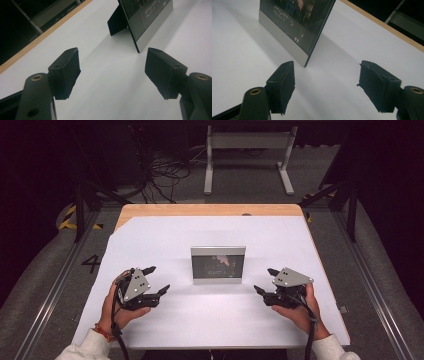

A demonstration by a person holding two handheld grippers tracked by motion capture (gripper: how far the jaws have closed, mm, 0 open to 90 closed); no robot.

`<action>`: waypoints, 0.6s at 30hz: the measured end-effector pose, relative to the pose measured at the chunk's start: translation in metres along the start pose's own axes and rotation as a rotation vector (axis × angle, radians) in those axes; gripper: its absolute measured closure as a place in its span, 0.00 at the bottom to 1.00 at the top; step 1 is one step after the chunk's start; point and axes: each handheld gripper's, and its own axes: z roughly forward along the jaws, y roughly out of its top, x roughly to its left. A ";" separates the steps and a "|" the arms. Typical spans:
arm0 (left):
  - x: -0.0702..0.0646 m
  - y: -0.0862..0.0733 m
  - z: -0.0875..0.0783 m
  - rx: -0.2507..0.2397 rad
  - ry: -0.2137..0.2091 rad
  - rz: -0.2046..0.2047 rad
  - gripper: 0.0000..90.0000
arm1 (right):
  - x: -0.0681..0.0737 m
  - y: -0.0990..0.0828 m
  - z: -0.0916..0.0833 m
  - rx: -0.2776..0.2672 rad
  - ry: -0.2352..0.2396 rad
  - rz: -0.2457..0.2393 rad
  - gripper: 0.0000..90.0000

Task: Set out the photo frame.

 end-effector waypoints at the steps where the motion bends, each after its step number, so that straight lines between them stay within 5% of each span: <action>1: 0.000 -0.001 -0.001 0.002 0.003 0.003 0.31 | 0.000 -0.001 -0.001 0.001 -0.002 -0.005 0.31; 18: 0.001 -0.022 -0.013 0.041 0.008 -0.007 0.20 | 0.001 -0.016 -0.009 0.032 -0.023 -0.010 0.19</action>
